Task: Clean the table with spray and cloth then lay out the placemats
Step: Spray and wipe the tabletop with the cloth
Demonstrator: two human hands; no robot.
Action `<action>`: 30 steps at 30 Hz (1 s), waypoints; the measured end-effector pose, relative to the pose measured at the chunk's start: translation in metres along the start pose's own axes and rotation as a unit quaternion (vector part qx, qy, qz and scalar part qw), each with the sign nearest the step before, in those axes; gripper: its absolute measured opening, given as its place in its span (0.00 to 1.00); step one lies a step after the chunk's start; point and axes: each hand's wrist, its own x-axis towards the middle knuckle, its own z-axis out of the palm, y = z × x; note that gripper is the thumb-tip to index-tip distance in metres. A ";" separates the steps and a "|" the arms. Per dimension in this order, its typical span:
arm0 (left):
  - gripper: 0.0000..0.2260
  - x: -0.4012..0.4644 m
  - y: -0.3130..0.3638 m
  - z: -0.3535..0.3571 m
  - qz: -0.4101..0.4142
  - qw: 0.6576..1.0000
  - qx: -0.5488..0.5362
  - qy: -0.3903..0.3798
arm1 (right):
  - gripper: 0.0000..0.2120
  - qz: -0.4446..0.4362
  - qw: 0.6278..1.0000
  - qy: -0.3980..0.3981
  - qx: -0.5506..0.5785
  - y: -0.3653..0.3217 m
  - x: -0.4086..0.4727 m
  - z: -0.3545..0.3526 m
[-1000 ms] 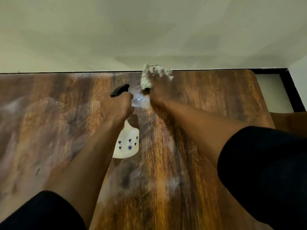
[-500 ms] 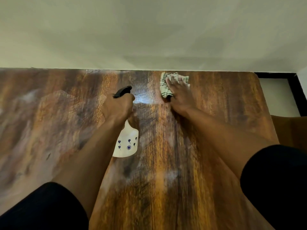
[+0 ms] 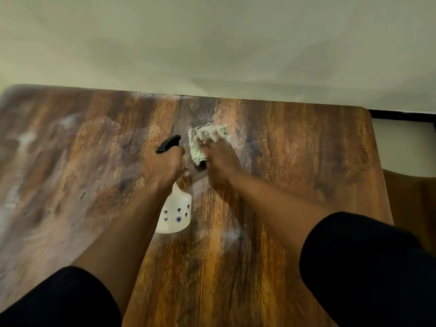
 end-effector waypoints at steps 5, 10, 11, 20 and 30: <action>0.24 -0.009 -0.002 -0.005 -0.001 0.999 0.029 0.033 | 0.38 -0.138 0.988 -0.065 -0.020 0.010 -0.015 0.008; 0.23 -0.007 0.004 0.000 0.006 0.999 0.031 0.007 | 0.36 0.020 0.999 -0.001 0.027 0.062 -0.012 -0.025; 0.22 -0.004 0.005 0.000 0.006 0.999 0.034 -0.001 | 0.35 0.056 0.998 0.016 0.026 0.075 -0.011 -0.029; 0.11 0.023 0.009 -0.013 0.024 0.998 0.048 -0.015 | 0.35 0.282 0.951 0.117 0.050 0.085 0.006 -0.024; 0.12 0.105 0.014 -0.066 0.030 0.999 0.010 -0.014 | 0.34 -0.036 0.999 0.001 0.039 -0.090 0.066 0.053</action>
